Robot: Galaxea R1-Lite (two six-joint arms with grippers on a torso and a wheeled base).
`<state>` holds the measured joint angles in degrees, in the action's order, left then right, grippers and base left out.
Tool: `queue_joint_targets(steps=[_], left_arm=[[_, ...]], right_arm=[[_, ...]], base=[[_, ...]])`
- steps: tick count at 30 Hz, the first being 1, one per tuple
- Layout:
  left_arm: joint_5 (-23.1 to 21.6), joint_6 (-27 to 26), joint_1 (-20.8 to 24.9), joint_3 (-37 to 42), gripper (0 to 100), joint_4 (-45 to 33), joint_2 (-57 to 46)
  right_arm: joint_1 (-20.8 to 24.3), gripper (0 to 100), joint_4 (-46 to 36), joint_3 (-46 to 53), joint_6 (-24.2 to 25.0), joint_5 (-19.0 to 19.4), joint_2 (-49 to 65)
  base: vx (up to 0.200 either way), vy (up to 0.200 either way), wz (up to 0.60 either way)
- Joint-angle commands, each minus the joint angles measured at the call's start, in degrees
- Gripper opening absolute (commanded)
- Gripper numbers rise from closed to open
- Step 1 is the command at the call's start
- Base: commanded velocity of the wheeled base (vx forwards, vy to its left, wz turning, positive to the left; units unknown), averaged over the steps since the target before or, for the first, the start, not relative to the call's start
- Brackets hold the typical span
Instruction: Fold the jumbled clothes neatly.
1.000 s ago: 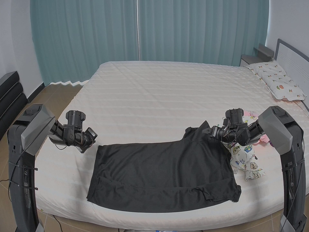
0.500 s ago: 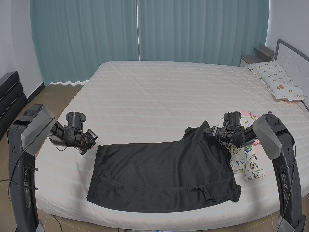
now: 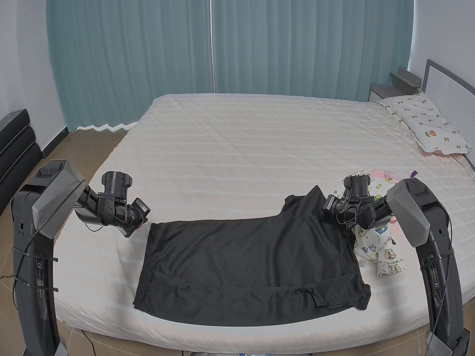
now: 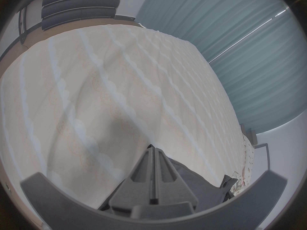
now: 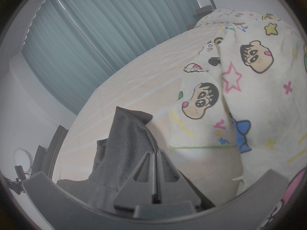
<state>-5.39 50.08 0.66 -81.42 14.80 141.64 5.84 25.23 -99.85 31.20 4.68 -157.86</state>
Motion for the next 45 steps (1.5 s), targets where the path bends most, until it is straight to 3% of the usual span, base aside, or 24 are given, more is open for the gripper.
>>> queue_joint_targets(steps=[1, 5, 9, 12, 13, 17, 22, 35, 36, 45], left_arm=[[0.0, -0.2, 0.0, -0.7, 0, 0.1, 0.2], [0.0, -3.7, 0.3, -2.2, 0, -0.6, 0.2], [0.0, -10.4, 0.8, -2.0, 0, -2.7, 0.4], [-1.1, -11.8, 1.5, -2.1, 0, -3.0, 1.0], [-1.6, -12.0, 1.6, -2.1, 100, -3.0, 1.2], [-6.3, -13.7, 1.7, -2.0, 100, -2.6, 2.1], [-6.6, -18.4, 1.5, -2.4, 100, -2.2, 3.7], [-7.7, -18.4, 1.8, -5.9, 100, -2.8, 5.3], [-8.1, -18.4, 1.8, -5.9, 0, -2.8, 5.4], [-7.8, -18.4, 1.2, -6.2, 0, -2.4, 6.8]], right_arm=[[-0.4, 0, 0.8, 2.6, -0.1, 0.0, 1.6], [-1.3, 0, 7.4, 6.9, -0.3, 0.0, 3.3], [-1.3, 0, 8.5, 9.2, -0.3, 0.0, 5.2], [-1.2, 0, 8.9, 11.3, -0.8, 0.0, 6.2], [-1.1, 0, 9.0, 11.4, -0.8, 0.0, 6.4], [-0.8, 0, 9.1, 12.1, -0.8, 0.1, 6.5], [-0.6, 0, 9.1, 12.6, -0.9, 0.2, 6.4], [-0.6, 0, 9.1, 12.7, -0.9, 0.2, 6.1], [-0.7, 0, 9.1, 12.7, -0.9, 0.2, 5.9], [-0.8, 0, 9.3, 12.8, -0.8, 0.2, 6.0]], base=[[0.0, 0.0, 0.0], [0.0, 0.0, 0.0], [0.0, 0.0, 0.0], [0.0, 0.0, 0.0], [0.0, 0.0, 0.0], [0.0, 0.0, 0.0], [0.0, 0.0, 0.0], [0.0, 0.0, 0.0], [0.0, 0.0, 0.0], [0.0, 0.0, 0.0]])
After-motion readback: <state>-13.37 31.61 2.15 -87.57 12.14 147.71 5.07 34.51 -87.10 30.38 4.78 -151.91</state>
